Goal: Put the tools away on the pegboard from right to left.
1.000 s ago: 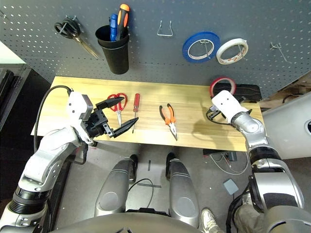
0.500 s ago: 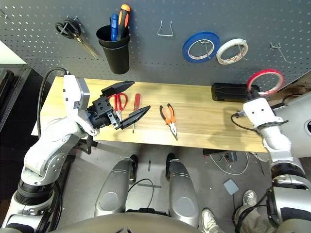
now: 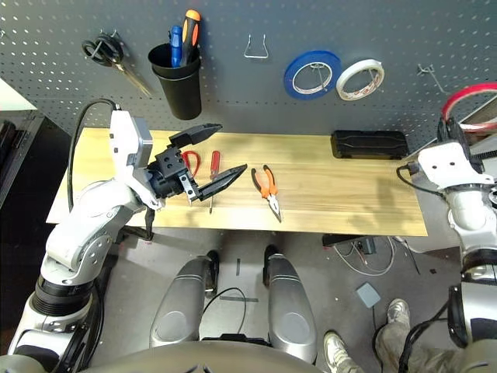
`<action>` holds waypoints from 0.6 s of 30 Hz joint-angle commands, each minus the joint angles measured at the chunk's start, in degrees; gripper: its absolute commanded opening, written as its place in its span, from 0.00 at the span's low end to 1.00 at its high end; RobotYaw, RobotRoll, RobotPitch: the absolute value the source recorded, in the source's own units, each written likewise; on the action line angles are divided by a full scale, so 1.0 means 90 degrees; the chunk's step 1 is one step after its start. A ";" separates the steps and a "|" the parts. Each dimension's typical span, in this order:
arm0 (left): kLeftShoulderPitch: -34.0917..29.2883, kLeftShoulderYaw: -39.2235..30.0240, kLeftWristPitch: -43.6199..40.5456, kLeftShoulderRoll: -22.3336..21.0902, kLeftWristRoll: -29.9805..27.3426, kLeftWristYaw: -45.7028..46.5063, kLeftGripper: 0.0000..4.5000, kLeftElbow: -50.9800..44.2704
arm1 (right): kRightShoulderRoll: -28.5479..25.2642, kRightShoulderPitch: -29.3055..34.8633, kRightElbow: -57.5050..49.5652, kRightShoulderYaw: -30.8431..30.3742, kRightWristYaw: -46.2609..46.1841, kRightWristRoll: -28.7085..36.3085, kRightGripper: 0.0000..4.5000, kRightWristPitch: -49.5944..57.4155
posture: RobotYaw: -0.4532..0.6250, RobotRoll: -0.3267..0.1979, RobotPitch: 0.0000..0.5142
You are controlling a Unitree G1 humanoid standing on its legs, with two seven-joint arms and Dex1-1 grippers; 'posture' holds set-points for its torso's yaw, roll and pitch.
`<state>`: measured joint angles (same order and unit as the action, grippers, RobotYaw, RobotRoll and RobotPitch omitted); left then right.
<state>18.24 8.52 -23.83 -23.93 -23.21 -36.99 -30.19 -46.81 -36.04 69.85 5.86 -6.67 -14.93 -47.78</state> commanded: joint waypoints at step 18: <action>-0.0301 0.0096 -0.0469 -0.0265 0.0049 0.0118 1.00 -0.0252 | 0.0554 -0.0888 0.0288 -0.0344 -0.0115 0.0045 0.72 0.1347 | 0.61 0.62 0.52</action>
<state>16.80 8.55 -27.22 -25.80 -23.15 -35.98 -30.80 -41.65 -46.74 72.83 1.81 -6.25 -15.49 -32.65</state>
